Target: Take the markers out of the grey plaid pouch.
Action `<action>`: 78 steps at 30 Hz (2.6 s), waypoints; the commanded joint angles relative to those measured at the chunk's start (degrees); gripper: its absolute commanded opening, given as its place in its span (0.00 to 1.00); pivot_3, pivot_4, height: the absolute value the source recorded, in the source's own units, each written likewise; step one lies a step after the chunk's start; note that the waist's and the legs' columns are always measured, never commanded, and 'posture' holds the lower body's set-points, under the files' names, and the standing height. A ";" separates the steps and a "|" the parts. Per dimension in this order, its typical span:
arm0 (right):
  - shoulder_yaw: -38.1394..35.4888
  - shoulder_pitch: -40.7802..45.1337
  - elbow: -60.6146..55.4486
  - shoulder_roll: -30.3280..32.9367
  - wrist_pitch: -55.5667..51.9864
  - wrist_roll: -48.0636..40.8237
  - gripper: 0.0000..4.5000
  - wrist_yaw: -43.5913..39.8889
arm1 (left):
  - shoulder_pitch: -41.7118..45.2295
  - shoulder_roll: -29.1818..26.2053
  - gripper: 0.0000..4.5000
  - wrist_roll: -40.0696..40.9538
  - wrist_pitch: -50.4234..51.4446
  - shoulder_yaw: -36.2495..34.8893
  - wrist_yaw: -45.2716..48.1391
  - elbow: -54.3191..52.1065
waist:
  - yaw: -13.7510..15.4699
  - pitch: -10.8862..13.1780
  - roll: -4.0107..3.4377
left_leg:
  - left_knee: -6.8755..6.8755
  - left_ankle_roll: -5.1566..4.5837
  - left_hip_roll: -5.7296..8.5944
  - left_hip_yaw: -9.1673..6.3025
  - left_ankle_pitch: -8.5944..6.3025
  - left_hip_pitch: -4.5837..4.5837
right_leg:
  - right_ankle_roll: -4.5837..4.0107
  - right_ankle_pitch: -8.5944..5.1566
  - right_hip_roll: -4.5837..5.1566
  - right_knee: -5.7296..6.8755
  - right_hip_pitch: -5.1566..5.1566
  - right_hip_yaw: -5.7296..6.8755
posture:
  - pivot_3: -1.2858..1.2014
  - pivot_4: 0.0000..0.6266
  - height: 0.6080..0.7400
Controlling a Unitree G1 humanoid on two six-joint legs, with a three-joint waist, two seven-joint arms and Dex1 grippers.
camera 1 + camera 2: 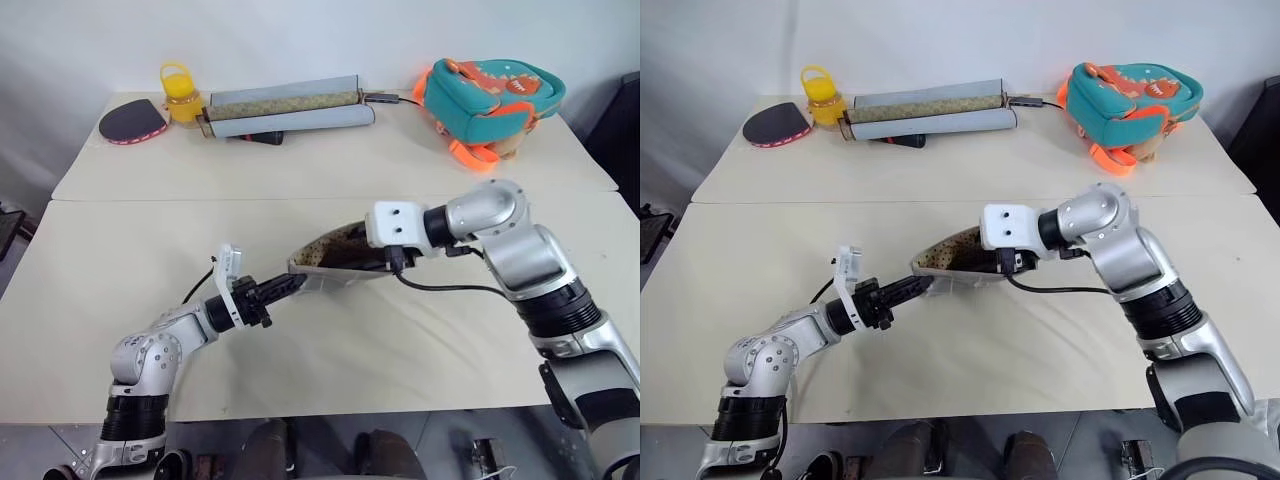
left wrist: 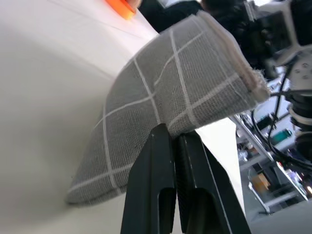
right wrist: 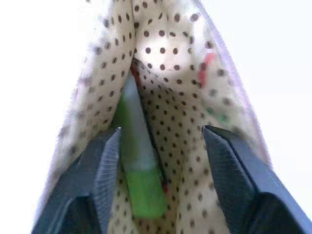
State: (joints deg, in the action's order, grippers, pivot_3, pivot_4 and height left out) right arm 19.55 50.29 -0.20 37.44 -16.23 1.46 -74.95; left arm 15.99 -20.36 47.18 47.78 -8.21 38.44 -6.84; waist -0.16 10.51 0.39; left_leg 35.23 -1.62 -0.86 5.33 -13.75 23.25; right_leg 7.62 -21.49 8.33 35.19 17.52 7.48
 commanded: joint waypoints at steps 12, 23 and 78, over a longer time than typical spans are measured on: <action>1.01 1.07 -0.20 1.84 0.34 -0.72 0.58 -2.91 | 1.85 1.15 0.00 7.04 8.96 0.87 1.57 -1.07 | 0.05 0.03 0.05 | -0.01 -0.01 0.01 0.00 0.00 0.03 | 0.01 0.00 -0.01 -0.03 -0.02 0.00 | 0.52 0.24 1.00; 1.00 0.86 0.71 1.67 1.58 -0.18 0.58 -2.92 | 2.35 1.93 0.00 -1.14 1.26 3.10 1.41 4.88 | 0.05 0.03 0.05 | -0.02 0.00 0.00 0.02 0.01 0.02 | 0.00 0.00 -0.06 -0.11 -0.02 0.05 | 0.52 0.24 1.00; -0.46 -0.97 1.62 -0.92 0.20 1.46 0.63 -0.25 | 1.31 2.57 0.00 -1.60 0.03 3.78 1.77 4.52 | -0.01 -0.02 0.13 | -0.02 0.04 -0.03 0.02 0.03 -0.01 | 0.00 0.00 -0.08 -0.10 -0.05 0.00 | 0.52 0.24 1.00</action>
State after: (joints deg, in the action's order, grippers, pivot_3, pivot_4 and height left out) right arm 20.92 48.18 2.65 35.29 -16.10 3.53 -75.17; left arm 18.00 -17.69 46.04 48.01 -3.96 40.67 -1.48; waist -0.17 10.49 0.52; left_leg 35.20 -1.58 -0.89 5.35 -13.73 23.25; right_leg 7.62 -21.49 8.26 35.09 17.47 7.47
